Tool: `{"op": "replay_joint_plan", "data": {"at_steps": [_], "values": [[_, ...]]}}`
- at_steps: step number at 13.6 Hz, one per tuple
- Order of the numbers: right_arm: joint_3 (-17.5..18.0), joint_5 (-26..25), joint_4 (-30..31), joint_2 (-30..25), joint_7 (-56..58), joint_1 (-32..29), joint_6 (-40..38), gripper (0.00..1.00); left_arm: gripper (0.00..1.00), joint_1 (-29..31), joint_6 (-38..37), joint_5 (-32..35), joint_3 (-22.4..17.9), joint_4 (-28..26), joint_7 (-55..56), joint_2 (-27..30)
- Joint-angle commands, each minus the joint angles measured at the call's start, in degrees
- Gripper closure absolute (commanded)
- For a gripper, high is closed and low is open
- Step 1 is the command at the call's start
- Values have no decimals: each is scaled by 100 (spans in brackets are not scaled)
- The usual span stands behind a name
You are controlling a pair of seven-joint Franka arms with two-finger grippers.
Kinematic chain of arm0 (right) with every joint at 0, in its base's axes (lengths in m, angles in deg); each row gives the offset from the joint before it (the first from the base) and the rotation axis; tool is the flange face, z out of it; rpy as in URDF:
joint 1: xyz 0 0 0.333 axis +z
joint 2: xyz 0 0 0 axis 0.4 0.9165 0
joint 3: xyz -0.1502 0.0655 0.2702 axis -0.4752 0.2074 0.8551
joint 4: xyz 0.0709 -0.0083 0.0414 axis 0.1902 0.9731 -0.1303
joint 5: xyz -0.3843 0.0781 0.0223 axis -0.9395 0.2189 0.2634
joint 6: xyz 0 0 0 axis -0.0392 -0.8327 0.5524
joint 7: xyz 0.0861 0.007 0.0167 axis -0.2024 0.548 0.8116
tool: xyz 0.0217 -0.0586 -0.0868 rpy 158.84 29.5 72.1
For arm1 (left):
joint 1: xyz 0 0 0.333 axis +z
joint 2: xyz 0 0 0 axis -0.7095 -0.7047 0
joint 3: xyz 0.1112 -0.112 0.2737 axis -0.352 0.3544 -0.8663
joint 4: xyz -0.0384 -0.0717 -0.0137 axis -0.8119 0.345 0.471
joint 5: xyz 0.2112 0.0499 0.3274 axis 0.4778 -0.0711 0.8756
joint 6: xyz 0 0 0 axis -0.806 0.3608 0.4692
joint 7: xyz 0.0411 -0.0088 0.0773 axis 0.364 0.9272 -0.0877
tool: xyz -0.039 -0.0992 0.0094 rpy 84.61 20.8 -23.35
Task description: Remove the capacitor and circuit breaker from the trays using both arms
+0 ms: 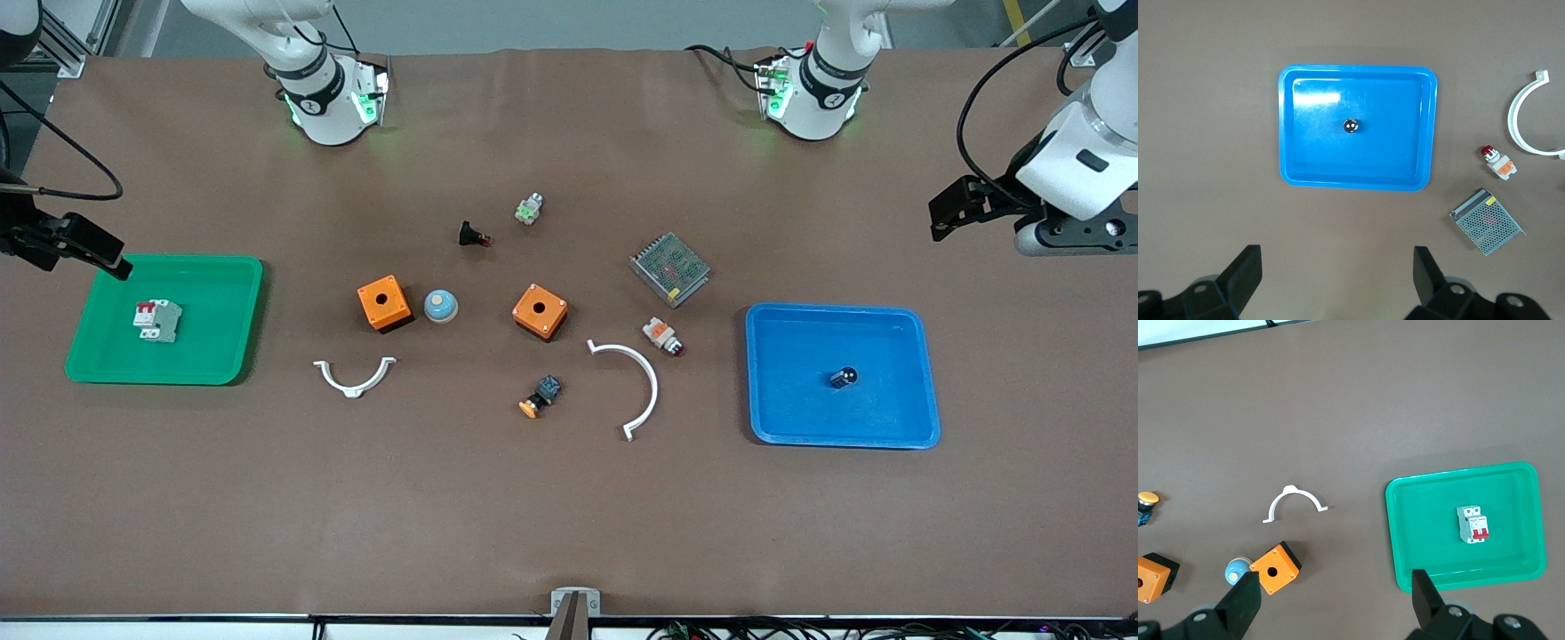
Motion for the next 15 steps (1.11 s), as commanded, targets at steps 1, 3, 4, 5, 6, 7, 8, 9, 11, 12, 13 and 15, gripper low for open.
{"op": "replay_joint_plan", "data": {"at_steps": [1,3,4,5,6,7,8,9,11,12,13,15], "values": [[17,7,-148,69,-5,-40,-71,0,0,14,-122,-104,-9,169,-142,-103],[17,7,-148,69,-5,-40,-71,0,0,31,-122,-87,-9,265,-124,-208],[17,7,-148,69,-5,-40,-80,0,0,5,-122,-35,-9,353,-98,-330],[17,7,-148,69,-5,-40,-80,0,0,-4,-122,-25,-9,476,-89,-514],[17,7,-148,61,-5,-40,-80,0,0,-4,-122,-17,-18,590,-106,-725],[17,7,-148,69,-5,-40,-80,0,0,22,-78,-16,-27,643,-124,-910],[17,7,-148,61,-5,-40,-71,0,0,57,0,-16,-44,713,-124,-1129],[17,7,-157,61,-31,-40,-71,0,0,101,167,-25,-53,740,-133,-1349],[-9,-1,-218,61,12,-31,-80,0,0,110,553,-16,-62,688,-124,-1631],[-9,-2,-218,87,13,-49,-89,0,0,110,712,-8,-62,592,-89,-1798],[-9,-10,-218,157,4,-40,-106,0,0,128,870,-95,-62,374,-11,-1921],[-9,-2,-201,192,4,-49,-98,0,0,172,1798,-60,-62,-363,-1,-1957]]}}
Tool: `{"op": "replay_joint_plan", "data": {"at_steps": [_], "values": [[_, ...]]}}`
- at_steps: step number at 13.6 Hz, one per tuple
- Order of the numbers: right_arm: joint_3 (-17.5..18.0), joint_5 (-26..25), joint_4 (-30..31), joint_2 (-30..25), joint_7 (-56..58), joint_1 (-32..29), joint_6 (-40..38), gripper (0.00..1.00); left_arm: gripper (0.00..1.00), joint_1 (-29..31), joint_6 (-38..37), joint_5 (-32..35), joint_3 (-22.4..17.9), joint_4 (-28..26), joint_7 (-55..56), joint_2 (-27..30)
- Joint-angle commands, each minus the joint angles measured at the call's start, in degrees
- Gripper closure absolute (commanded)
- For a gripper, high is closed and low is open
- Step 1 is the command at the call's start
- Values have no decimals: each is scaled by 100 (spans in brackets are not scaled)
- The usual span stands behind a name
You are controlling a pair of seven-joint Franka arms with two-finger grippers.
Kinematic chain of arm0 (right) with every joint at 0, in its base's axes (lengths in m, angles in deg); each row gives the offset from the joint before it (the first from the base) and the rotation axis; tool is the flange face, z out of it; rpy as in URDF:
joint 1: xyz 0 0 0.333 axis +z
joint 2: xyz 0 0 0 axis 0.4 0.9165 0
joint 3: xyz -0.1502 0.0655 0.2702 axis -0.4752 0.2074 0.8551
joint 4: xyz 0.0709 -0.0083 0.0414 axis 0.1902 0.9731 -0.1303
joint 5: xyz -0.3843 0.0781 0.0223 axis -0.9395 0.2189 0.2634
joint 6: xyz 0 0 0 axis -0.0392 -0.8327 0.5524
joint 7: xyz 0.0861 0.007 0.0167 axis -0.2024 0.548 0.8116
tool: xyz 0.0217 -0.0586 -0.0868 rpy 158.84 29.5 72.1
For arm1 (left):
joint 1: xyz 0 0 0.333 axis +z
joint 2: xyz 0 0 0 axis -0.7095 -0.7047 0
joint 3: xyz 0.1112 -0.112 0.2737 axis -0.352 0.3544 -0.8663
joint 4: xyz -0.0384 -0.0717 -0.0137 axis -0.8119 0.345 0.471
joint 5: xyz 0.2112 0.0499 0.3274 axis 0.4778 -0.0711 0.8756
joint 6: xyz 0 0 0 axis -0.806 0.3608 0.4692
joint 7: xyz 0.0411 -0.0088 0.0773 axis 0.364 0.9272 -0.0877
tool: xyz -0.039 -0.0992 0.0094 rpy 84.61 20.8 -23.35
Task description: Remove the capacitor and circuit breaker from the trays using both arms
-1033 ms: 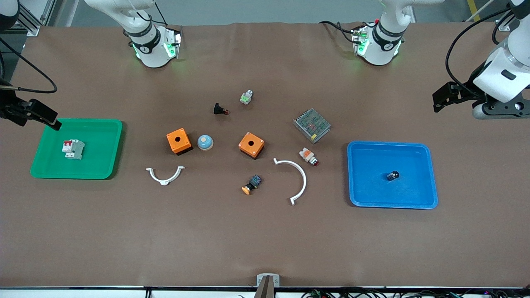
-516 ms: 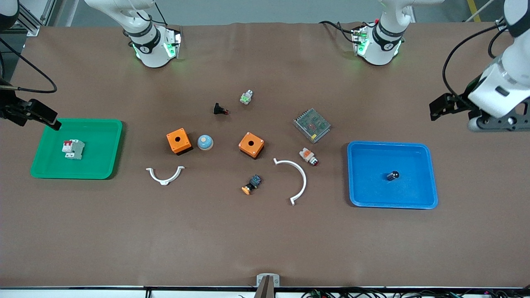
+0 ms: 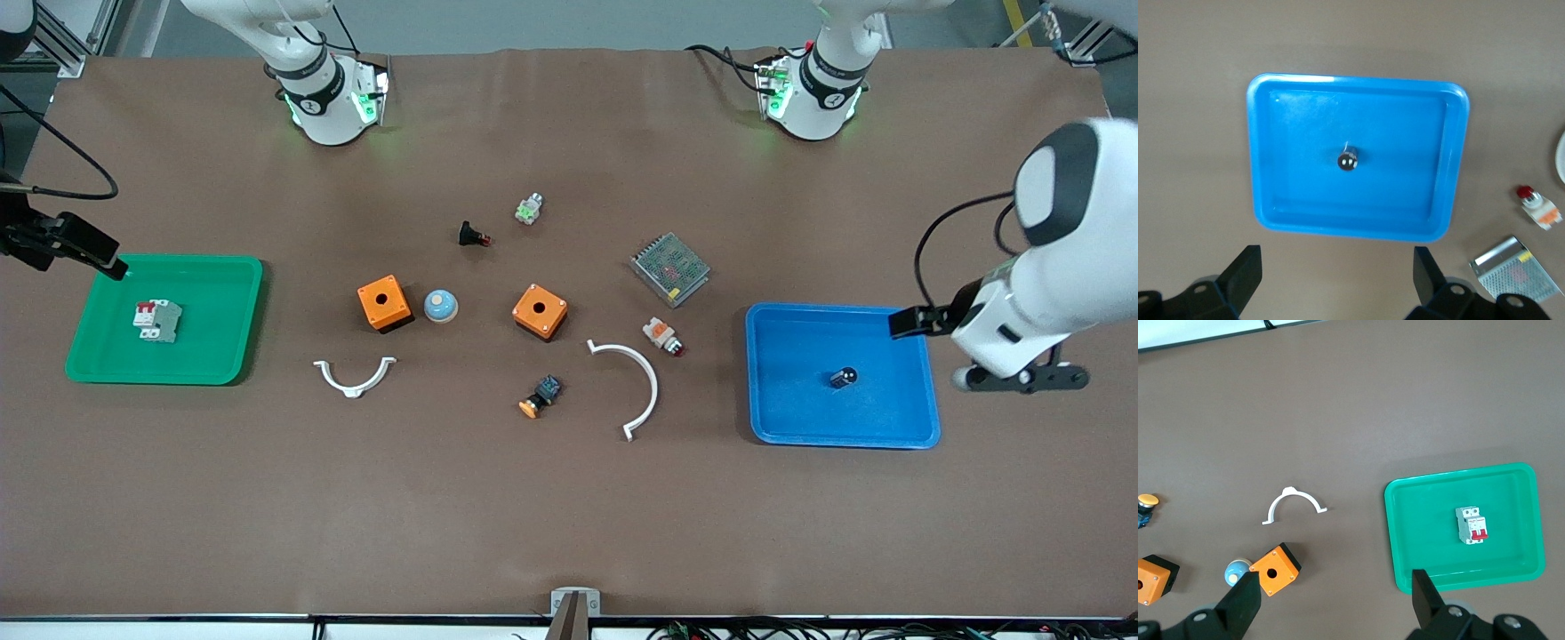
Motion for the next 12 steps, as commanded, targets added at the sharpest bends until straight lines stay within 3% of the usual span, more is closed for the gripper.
{"op": "replay_joint_plan", "data": {"at_steps": [1,2,5,8,12], "values": [[14,-10,-151,199,-5,-56,-88,0,0,64,1193,-59,-11,-1006,-2,14],[5,-71,-142,225,-14,-56,-89,0,0,143,1791,-51,-11,-1419,-10,-4],[23,-1044,-89,470,30,6,-675,0,0,179,2867,-42,-11,-2011,-19,-310],[14,-1100,33,884,47,-326,-731,0,9,249,3464,-42,-2,-2222,-19,-592],[23,-1065,725,1096,1047,-1073,391,0,26,249,3695,-94,7,-2250,-19,-970]]}}
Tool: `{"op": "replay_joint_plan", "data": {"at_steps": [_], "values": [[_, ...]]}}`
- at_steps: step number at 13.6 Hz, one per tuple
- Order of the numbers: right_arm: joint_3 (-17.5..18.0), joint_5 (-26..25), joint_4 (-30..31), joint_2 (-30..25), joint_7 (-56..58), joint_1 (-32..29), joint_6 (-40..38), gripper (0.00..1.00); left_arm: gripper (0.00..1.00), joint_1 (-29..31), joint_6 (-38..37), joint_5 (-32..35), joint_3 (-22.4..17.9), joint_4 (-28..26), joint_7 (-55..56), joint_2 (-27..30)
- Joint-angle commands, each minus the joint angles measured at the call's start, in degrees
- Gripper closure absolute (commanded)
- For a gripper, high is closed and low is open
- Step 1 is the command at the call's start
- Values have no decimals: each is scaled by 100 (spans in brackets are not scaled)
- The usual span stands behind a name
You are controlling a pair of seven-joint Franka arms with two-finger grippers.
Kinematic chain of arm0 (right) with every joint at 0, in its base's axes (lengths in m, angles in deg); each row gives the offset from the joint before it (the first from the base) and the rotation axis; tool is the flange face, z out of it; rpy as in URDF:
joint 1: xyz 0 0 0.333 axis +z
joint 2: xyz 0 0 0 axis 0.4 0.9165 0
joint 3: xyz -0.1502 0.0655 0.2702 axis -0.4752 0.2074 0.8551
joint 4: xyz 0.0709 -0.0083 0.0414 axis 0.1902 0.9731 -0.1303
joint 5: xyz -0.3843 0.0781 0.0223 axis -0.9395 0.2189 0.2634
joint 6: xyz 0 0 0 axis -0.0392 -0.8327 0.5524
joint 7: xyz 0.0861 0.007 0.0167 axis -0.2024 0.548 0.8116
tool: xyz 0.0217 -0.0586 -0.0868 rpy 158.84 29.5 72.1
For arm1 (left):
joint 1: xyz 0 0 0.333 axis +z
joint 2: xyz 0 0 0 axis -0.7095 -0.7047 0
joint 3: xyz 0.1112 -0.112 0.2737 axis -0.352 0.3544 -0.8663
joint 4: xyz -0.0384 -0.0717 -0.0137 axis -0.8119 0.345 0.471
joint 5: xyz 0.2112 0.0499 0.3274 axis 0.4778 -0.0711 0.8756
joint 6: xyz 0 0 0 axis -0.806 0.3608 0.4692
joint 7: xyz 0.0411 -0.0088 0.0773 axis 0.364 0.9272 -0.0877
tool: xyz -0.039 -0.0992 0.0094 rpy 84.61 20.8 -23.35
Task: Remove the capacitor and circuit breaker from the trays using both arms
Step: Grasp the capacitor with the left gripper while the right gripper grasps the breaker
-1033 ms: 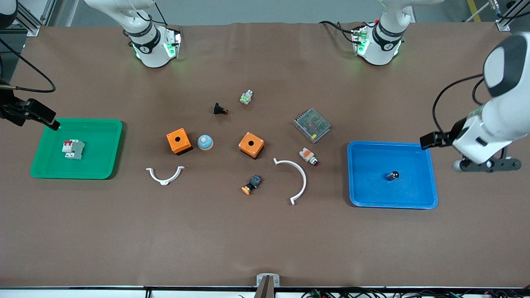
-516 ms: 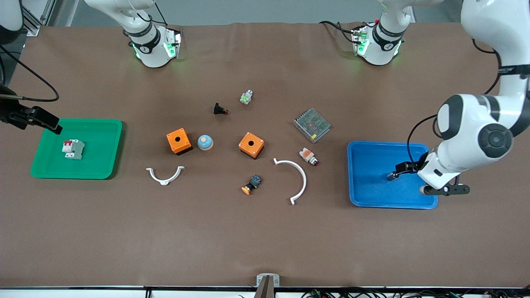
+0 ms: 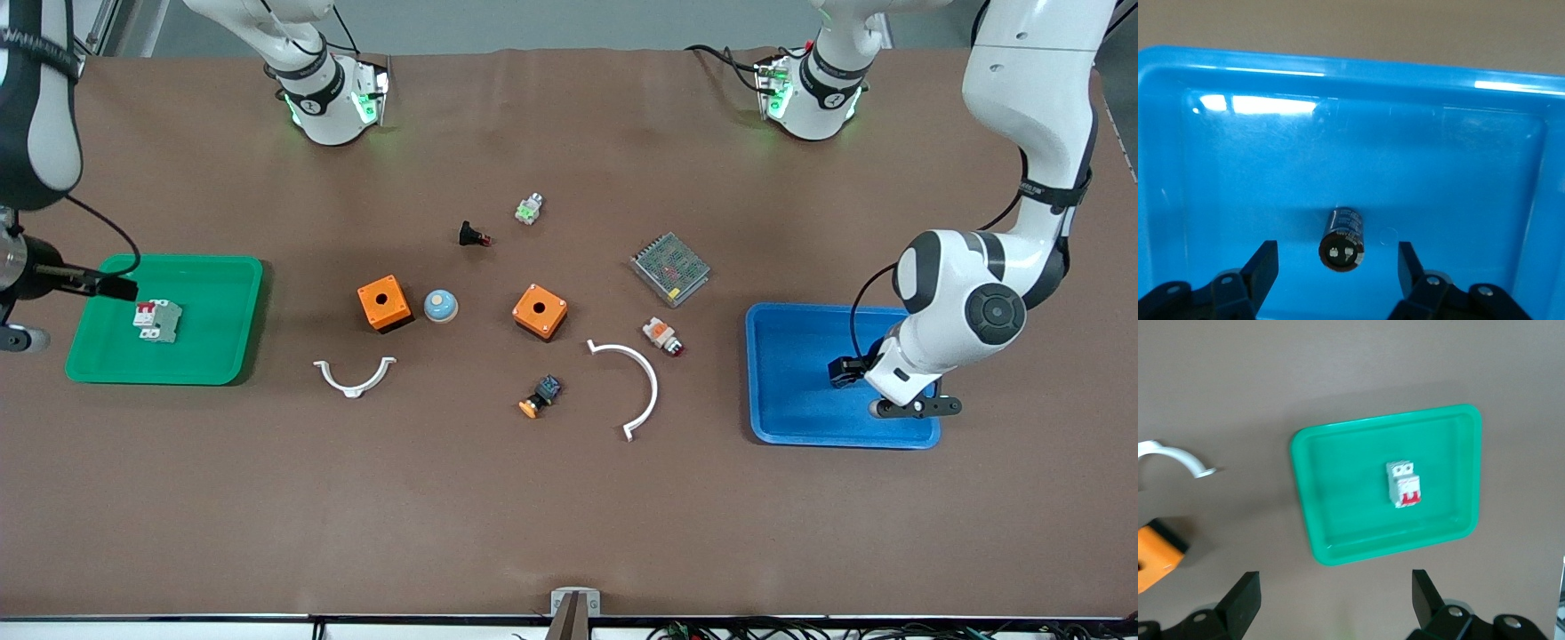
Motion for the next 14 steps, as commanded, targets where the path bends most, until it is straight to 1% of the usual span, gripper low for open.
{"op": "replay_joint_plan", "data": {"at_steps": [1,2,4,5,6,7,9,10,11,12,14], "values": [[79,-34,562,-17,797,-576,706,0,29,34,145,-86,8,-38,-69,-209],[79,54,677,114,1131,-761,943,0,30,52,163,-86,8,-38,-96,-253],[79,396,723,395,1738,-1095,1261,0,33,52,145,-86,17,-47,-78,-280],[79,510,731,553,2019,-1236,1427,0,37,43,137,-86,17,-47,-70,-315],[79,590,810,703,2196,-1315,1699,0,44,52,145,-77,17,-38,-78,-376],[79,686,932,765,2259,-1360,1971,0,54,60,137,-77,17,-29,-78,-385],[79,722,1283,775,2259,-1404,2428,0,75,43,119,-77,17,-12,-131,-333],[70,722,1450,783,2268,-1430,2648,0,84,52,93,-77,17,-12,-131,-289],[70,722,1626,836,2303,-1491,2929,0,91,43,93,-77,26,14,-148,-254],[70,722,1784,862,2425,-1562,3149,0,96,52,84,-77,26,32,-149,-193],[79,722,1874,1002,2680,-1685,3283,0,99,17,-64,-77,61,32,-70,87]]}}
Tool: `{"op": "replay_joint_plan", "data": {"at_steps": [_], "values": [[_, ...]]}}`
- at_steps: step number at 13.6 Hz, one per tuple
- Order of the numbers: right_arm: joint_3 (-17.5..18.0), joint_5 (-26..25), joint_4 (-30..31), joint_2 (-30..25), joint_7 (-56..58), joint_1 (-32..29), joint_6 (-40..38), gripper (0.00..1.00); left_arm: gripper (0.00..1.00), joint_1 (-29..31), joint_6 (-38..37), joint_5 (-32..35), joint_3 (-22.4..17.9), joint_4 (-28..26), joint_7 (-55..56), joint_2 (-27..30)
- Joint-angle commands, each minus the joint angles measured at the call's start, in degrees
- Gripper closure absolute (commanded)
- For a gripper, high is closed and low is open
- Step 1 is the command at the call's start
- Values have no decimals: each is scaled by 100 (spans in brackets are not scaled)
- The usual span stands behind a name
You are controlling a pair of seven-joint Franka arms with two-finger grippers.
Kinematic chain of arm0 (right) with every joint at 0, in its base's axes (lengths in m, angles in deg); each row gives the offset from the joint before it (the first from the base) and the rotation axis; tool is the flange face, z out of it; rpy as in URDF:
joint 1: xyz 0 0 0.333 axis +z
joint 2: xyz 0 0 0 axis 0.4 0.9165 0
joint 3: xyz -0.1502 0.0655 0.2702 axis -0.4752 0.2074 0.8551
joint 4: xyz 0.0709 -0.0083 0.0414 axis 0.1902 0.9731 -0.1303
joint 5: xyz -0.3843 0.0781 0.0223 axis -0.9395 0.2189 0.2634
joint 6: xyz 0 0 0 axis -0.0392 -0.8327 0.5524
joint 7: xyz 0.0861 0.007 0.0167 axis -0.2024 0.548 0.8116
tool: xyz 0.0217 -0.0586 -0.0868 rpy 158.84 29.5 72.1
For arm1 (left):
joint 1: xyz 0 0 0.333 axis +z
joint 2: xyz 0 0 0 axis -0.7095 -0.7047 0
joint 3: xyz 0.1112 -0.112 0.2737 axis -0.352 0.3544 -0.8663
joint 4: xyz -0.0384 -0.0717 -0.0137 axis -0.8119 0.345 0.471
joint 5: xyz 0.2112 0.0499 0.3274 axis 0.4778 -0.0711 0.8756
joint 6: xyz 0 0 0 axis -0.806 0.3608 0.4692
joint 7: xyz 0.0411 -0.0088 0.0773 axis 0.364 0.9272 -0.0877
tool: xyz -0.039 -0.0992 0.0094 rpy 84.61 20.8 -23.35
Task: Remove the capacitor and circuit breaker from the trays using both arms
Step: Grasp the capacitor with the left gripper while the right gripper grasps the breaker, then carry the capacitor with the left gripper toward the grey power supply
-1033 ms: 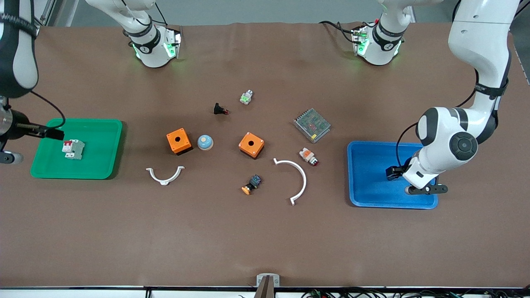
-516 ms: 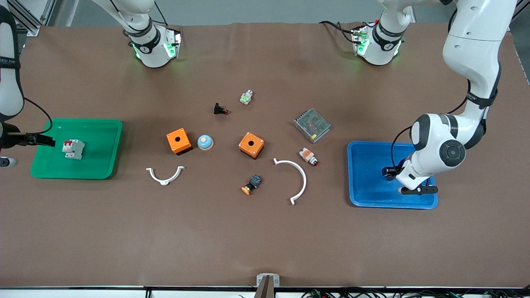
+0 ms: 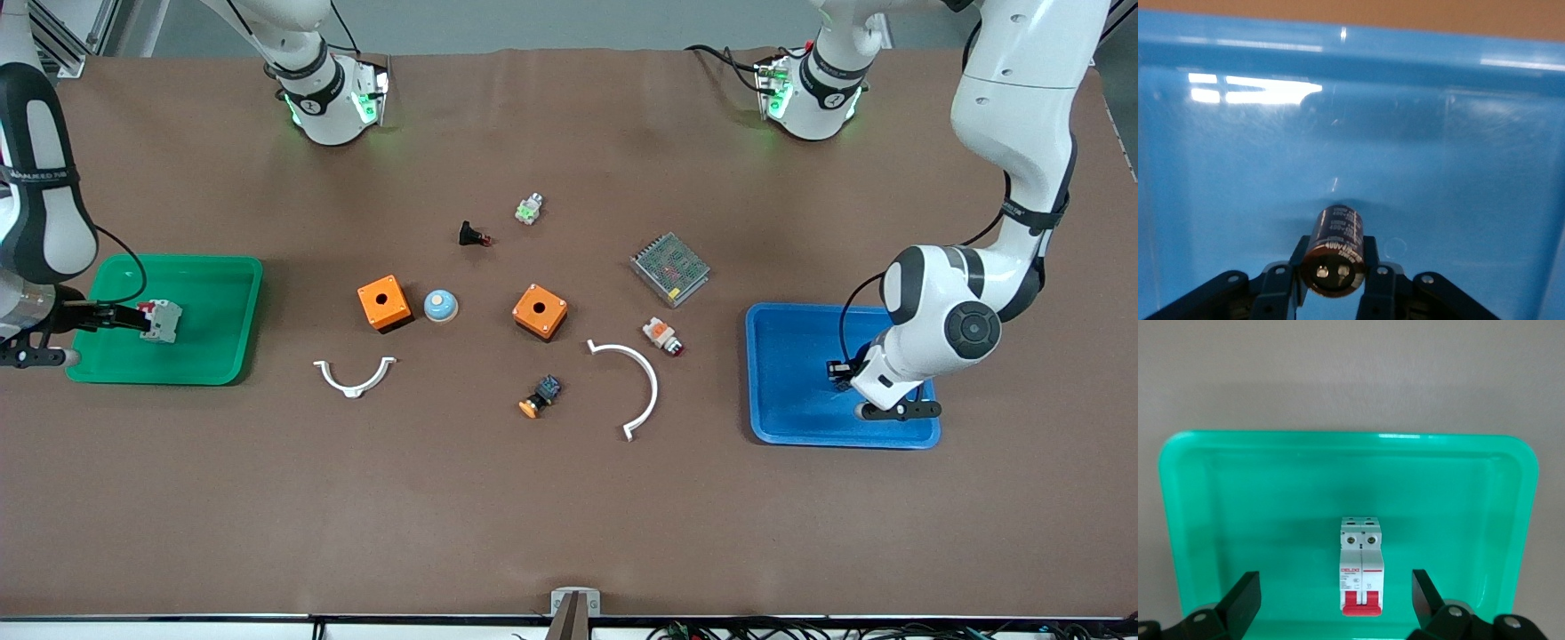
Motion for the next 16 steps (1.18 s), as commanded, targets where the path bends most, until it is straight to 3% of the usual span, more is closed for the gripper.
{"op": "replay_joint_plan", "data": {"at_steps": [1,5,7,9,11,15,16], "values": [[95,98,149,110,380,-282,161,0,99,-27,-453,-86,81,-35,2,565],[95,107,281,164,434,-335,214,0,99,-27,-1421,-86,800,316,738,1032],[95,107,307,225,434,-370,222,4,99,-62,-1546,-25,1345,361,1659,1024],[95,107,307,304,434,-370,362,11,100,-403,-1520,-7,1514,370,2442,962],[86,107,299,366,442,-379,468,25,100,-886,-1476,-7,1514,361,3250,901],[86,98,290,427,442,-370,469,66,100,-1581,-1204,-7,1514,335,4517,734],[86,98,290,410,434,-361,416,72,100,-1704,-1151,-7,1514,335,4729,655]]}}
